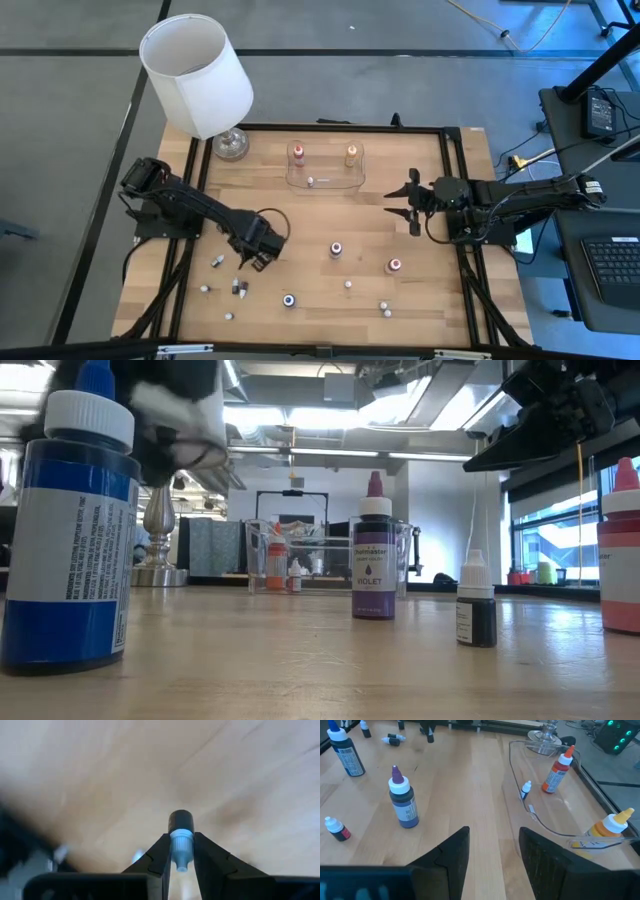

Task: Pick & Place food coloring
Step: Put the small brown food coloring bottle into the transparent bin

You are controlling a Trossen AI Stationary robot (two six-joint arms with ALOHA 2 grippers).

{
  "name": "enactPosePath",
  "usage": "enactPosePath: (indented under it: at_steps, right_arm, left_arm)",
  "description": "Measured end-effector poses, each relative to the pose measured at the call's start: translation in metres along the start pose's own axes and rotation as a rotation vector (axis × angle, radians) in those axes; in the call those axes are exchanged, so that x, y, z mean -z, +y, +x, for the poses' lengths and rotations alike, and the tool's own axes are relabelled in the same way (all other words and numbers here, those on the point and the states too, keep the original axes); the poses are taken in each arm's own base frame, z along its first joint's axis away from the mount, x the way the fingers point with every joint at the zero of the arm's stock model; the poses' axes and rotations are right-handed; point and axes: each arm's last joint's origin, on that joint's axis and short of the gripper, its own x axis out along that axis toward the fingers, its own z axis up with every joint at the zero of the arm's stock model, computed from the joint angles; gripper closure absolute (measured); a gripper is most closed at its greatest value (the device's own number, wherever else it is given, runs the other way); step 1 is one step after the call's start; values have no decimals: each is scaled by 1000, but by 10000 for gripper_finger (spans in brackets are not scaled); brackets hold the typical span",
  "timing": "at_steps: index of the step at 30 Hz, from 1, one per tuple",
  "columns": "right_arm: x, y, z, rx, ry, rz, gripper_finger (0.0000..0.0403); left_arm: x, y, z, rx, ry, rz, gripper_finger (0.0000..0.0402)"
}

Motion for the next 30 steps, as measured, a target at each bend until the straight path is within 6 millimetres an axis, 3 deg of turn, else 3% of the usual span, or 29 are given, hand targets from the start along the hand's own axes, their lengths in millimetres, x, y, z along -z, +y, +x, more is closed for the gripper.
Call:
enactPosePath:
  at_steps: [7,11,15,22,30]
  right_arm:
    - [0,0,0,3,0,-2,228]
    - [0,0,0,3,0,-4,228]
    - [0,0,0,4,0,-4,228]
    - [0,0,0,4,0,-6,228]
    - [0,-1,0,20,3,-22,228]
  left_arm:
    - [-42,-9,-61,35,-352,156,341]
    - [-71,-2,-96,52,-518,170,338]
    - [-104,10,-120,115,-615,218,338]
    - [-156,37,-130,281,-700,332,339]
    - [-199,53,-125,251,-668,374,340]
